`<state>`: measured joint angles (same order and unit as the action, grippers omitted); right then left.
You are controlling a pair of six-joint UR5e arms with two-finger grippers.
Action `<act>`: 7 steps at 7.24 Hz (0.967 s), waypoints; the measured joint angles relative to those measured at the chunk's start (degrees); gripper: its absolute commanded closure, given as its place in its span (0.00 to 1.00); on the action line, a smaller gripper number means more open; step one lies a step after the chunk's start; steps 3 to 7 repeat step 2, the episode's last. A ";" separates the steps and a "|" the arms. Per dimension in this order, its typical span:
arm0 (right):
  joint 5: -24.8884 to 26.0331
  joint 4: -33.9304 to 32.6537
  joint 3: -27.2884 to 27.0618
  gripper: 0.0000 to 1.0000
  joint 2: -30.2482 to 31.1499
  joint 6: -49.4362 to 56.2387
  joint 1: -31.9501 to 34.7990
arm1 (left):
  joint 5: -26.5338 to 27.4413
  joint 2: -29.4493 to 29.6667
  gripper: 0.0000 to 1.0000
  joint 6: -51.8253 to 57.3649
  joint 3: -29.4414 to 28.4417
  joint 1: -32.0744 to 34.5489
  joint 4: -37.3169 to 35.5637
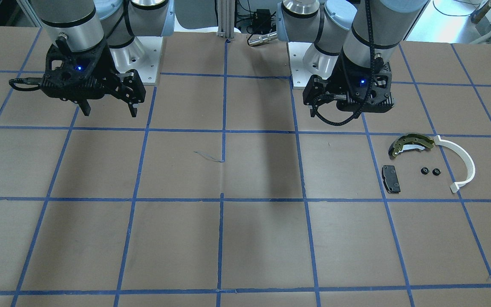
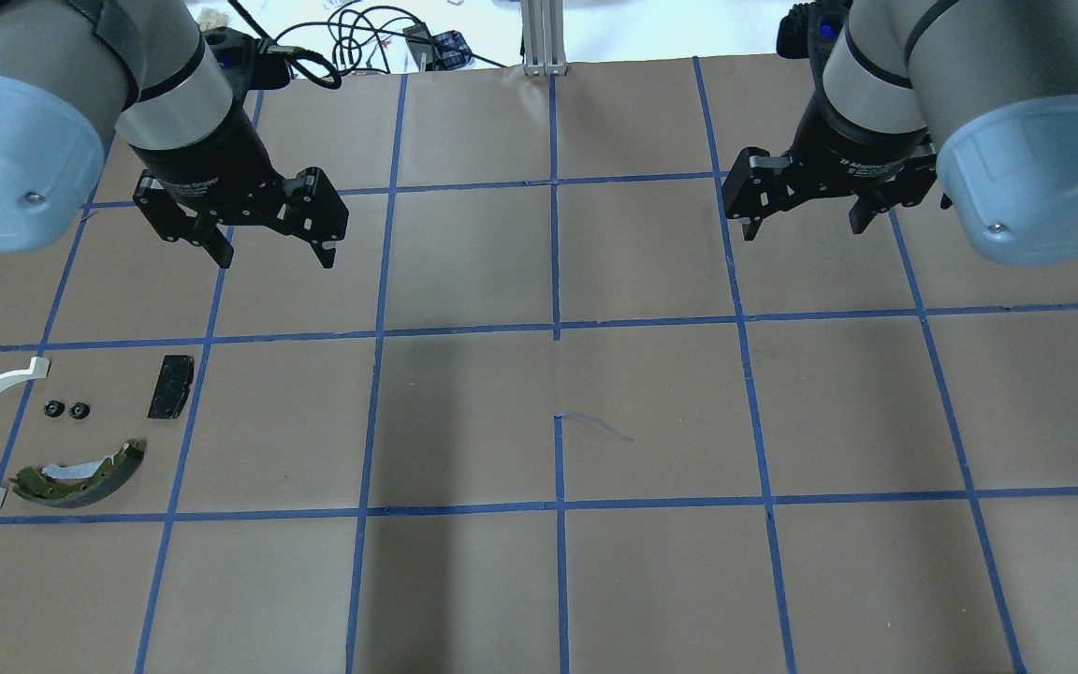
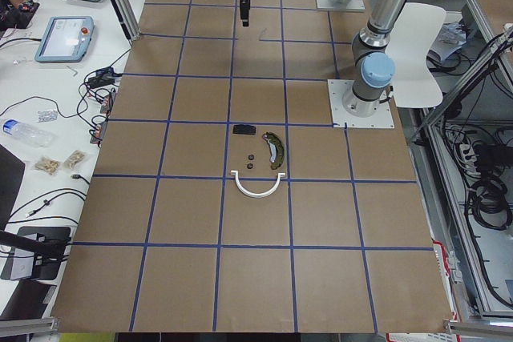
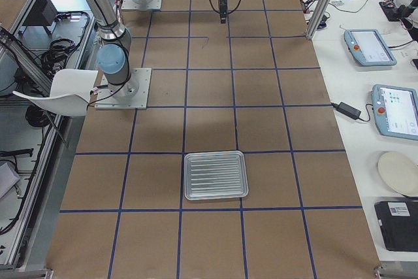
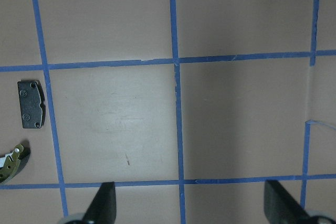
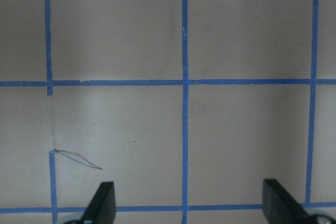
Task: Place bearing gear from tray to pile
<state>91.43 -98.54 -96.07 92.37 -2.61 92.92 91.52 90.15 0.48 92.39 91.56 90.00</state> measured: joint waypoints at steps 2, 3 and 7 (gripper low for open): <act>-0.22 -0.05 -0.04 0.00 0.00 -0.06 -0.02 | 0.63 -0.37 0.00 0.18 0.58 0.04 0.16; -0.22 -0.05 -0.04 0.00 0.00 -0.06 -0.02 | 0.63 -0.37 0.00 0.18 0.58 0.04 0.16; -0.22 -0.05 -0.04 0.00 0.00 -0.06 -0.02 | 0.63 -0.37 0.00 0.18 0.58 0.04 0.16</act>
